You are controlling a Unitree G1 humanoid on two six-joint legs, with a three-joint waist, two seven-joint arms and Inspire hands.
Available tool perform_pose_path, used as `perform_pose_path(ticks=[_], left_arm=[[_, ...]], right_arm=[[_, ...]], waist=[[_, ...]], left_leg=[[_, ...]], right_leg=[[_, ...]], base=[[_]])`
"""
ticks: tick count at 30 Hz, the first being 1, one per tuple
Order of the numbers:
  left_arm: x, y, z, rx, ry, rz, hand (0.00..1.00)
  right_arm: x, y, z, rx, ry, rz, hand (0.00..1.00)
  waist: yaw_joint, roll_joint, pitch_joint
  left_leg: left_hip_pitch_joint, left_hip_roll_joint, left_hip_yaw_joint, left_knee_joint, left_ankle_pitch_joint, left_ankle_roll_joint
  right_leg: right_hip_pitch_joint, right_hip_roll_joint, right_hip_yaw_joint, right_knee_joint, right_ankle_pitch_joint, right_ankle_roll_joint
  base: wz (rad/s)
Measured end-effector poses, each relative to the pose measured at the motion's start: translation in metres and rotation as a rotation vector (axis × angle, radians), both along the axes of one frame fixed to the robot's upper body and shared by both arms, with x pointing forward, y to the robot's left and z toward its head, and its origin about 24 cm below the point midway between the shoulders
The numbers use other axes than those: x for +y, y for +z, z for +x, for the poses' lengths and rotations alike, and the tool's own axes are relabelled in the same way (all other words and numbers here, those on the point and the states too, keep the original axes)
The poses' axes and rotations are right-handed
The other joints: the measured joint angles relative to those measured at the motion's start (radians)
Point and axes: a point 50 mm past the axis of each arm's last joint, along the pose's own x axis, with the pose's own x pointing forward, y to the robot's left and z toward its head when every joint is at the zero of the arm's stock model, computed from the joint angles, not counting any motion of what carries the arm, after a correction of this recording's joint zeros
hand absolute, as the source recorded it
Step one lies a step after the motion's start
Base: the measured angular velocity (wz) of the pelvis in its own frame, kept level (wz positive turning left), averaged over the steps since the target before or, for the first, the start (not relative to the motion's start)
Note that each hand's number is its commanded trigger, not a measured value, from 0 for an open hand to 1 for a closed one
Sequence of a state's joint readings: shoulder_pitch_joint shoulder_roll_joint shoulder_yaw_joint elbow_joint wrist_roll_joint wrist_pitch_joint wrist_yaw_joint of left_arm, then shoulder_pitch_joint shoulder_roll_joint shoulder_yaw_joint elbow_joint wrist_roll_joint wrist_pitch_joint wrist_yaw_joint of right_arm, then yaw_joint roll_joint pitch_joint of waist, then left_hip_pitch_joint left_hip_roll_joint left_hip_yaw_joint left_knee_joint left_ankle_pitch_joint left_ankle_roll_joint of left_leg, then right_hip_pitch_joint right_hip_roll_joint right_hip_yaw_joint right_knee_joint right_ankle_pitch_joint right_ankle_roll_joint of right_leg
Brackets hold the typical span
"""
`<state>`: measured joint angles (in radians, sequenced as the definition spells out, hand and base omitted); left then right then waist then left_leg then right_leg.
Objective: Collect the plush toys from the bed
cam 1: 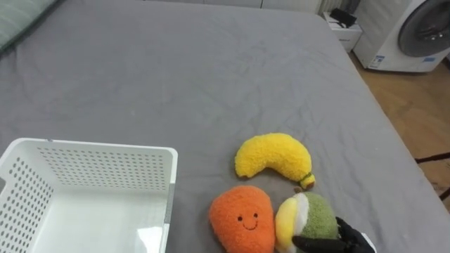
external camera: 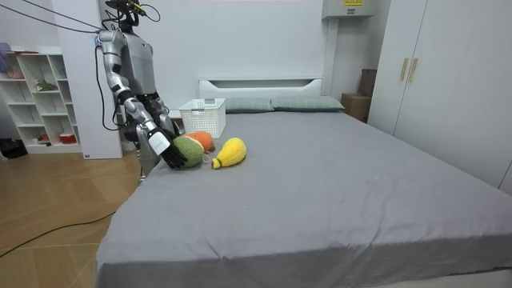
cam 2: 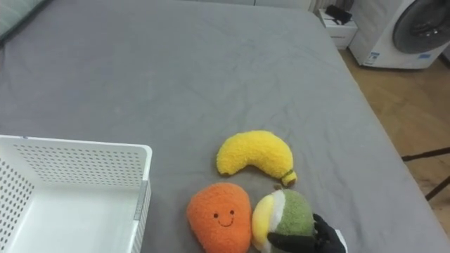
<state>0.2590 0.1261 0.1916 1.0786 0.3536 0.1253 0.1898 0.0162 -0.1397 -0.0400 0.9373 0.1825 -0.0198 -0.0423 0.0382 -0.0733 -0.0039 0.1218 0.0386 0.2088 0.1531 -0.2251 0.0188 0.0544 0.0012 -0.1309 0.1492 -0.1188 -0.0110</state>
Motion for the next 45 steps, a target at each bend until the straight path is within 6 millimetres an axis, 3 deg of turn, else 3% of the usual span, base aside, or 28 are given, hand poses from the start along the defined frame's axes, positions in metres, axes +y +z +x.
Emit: perform_pose_path(ticks=[6,18,28,31,36,45], left_arm=[[0.0,0.0,0.001,-0.006,-0.002,-0.001,0.0],[0.0,0.0,0.007,-0.017,-0.005,-0.003,0.0],[-0.001,0.0,0.009,-0.025,-0.006,-0.004,0.0],[-0.001,0.0,0.01,-0.033,0.0,-0.006,0.0],[0.0,0.0,0.01,-0.034,-0.001,-0.003,0.0],[0.002,0.001,0.009,-0.031,0.0,0.013,0.0]], right_arm=[[-0.001,0.0,0.0,0.006,0.019,-0.013,1.0],[-0.002,0.0,0.0,0.017,0.046,-0.032,1.0],[0.0,0.006,0.013,-0.014,0.106,-0.072,1.0],[-0.001,0.015,0.025,-0.065,0.125,-0.092,1.0],[-0.001,0.047,0.053,-0.24,0.174,-0.15,1.0],[0.009,0.089,0.076,-0.437,0.253,-0.204,1.0]], waist=[[-0.001,-0.007,0.001],[0.001,0.001,0.005],[0.0,0.003,0.0055],[-0.001,-0.002,0.0032],[-0.002,-0.007,0.0033],[-0.005,-0.018,0.0076]], left_leg=[[-0.006,0.0,-0.008,0.003,0.0,0.0],[-0.015,0.0,-0.016,-0.002,0.0,-0.001],[-0.014,0.0,-0.018,0.0,0.0,-0.001],[-0.014,0.0,-0.018,0.0,0.0,-0.001],[-0.007,0.0,-0.017,0.0,0.0,-0.001],[-0.006,0.001,-0.007,-0.001,0.0,-0.001]], right_leg=[[-0.001,-0.001,-0.01,-0.008,0.0,0.0],[-0.003,0.0,-0.018,-0.012,0.0,0.0],[-0.002,-0.001,-0.02,-0.009,0.0,-0.001],[-0.002,-0.002,-0.022,-0.007,0.0,-0.001],[-0.002,0.0,-0.02,-0.007,0.0,-0.001],[-0.006,0.0,-0.007,0.002,0.0,-0.001]], base=[[0.04],[0.01],[0.0],[0.0],[0.0],[-0.03]])
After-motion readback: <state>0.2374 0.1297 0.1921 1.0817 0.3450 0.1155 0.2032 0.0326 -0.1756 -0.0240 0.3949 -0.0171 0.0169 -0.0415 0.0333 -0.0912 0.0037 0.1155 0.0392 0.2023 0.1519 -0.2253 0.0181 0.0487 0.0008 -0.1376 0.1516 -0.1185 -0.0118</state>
